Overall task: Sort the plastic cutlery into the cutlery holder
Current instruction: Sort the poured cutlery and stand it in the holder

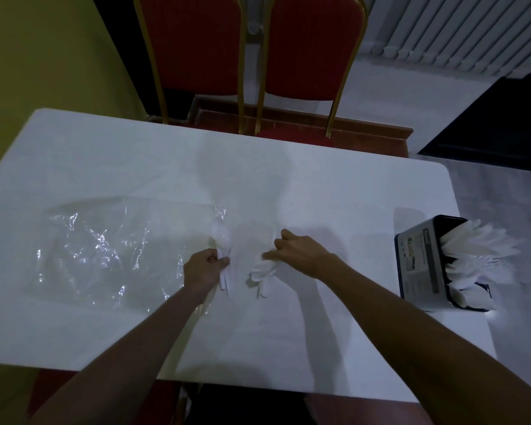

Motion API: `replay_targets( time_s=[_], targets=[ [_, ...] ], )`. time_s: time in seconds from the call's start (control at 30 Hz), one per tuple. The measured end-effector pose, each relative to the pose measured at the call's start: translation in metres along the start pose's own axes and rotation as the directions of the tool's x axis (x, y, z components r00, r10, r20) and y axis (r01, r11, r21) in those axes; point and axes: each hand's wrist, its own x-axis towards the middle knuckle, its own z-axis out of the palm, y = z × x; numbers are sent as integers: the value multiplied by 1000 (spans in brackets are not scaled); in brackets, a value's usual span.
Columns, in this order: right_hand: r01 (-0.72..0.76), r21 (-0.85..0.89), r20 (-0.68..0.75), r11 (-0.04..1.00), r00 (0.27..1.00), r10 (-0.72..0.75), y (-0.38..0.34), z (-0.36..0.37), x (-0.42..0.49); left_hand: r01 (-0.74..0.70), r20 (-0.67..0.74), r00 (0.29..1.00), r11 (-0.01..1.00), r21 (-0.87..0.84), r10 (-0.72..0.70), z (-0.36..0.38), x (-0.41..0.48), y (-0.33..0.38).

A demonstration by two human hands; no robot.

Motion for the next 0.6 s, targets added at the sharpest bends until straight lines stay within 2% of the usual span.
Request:
replay_targets(
  time_s=[0.13, 0.2, 0.27, 0.33, 0.4, 0.43, 0.5, 0.53, 0.6],
  targets=[
    [75, -110, -37, 991, 996, -80, -10, 3, -2, 0, 53, 999, 1000, -31, 1, -7, 3, -3],
    [61, -117, -68, 991, 995, -69, -12, 4, -3, 0, 82, 997, 999, -47, 4, -9, 3, -3],
    [56, -100, -26, 993, 998, -59, -11, 4, -6, 2, 108, 994, 999, -54, 4, -10, 3, -2],
    [-18, -46, -23, 999, 1000, 17, -7, 4, -11, -1, 121, 993, 998, -69, 9, -10, 3, 1],
    [-151, 62, -11, 987, 988, 152, -3, 3, -16, 6, 134, 991, 995, -102, 8, -11, 2, 6],
    [-238, 163, -11, 957, 970, 243, -2, -1, -19, 13, 151, 989, 992, -124, 6, -11, 2, 12],
    [-403, 412, -47, 817, 886, 461, -1, -11, -28, 13, 188, 982, 984, -177, 20, -9, -4, 28],
    [-460, 543, -40, 703, 821, 569, 0, -16, -35, 6, 205, 978, 979, -205, 36, -6, -8, 38],
    [-465, 733, -40, 496, 699, 714, 2, -23, -49, -20, 229, 970, 969, -246, 78, 3, -14, 60]
  ],
)
